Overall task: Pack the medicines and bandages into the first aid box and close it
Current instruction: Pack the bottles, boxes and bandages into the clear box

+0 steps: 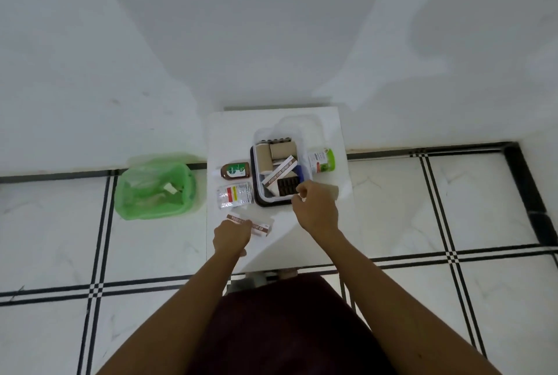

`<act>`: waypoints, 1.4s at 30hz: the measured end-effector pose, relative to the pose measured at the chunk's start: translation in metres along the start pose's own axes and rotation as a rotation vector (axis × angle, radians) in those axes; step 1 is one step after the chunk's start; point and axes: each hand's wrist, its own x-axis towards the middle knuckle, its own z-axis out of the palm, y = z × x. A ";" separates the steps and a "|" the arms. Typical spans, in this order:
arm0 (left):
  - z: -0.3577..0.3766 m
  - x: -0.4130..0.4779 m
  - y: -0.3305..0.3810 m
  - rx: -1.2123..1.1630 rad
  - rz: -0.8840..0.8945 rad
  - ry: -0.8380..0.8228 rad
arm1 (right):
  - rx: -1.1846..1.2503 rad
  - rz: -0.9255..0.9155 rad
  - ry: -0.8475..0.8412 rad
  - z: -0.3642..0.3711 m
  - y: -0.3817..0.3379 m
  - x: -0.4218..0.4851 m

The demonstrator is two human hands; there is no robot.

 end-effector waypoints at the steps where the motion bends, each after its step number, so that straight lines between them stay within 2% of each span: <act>1: 0.001 0.003 0.001 -0.044 -0.043 -0.010 | -0.006 0.003 0.007 0.000 -0.003 0.006; 4: 0.000 0.011 0.006 -0.036 -0.081 0.021 | -0.036 -0.005 0.044 0.000 -0.011 0.025; 6: -0.003 0.017 0.011 0.097 -0.016 0.185 | 0.018 -0.007 0.090 -0.003 -0.012 0.038; 8: -0.010 0.029 0.021 0.243 0.173 0.369 | 0.072 -0.015 0.146 -0.009 -0.008 0.057; 11: -0.027 0.056 0.042 0.450 0.552 0.451 | 0.021 -0.078 0.165 -0.020 0.002 0.089; 13: -0.037 0.076 0.057 0.604 0.691 0.397 | -0.058 -0.139 0.127 -0.026 0.011 0.110; 15: -0.044 0.092 0.072 0.755 0.759 0.260 | -0.140 -0.176 0.012 -0.029 0.022 0.128; 18: -0.046 0.113 0.083 0.895 0.762 0.093 | -0.340 -0.235 -0.228 -0.031 0.036 0.149; 21: -0.043 0.125 0.084 0.961 0.789 0.056 | -0.504 -0.297 -0.374 -0.030 0.044 0.160; 24: -0.039 0.133 0.084 0.954 0.843 0.054 | -0.553 -0.318 -0.358 -0.025 0.052 0.163; 29: -0.041 0.136 0.089 0.863 0.798 0.005 | -0.508 -0.292 -0.317 -0.022 0.062 0.166; 33: -0.057 0.126 0.103 0.702 0.746 0.140 | -0.386 -0.227 -0.201 -0.036 0.065 0.163; 37: -0.085 0.104 0.132 0.607 0.820 0.232 | -0.219 -0.283 -0.013 -0.067 0.054 0.150; 39: -0.094 0.091 0.152 0.597 0.903 0.172 | -0.175 -0.363 0.012 -0.079 0.039 0.139; 42: -0.087 0.075 0.180 0.617 1.025 0.041 | -0.145 -0.452 -0.099 -0.079 0.013 0.119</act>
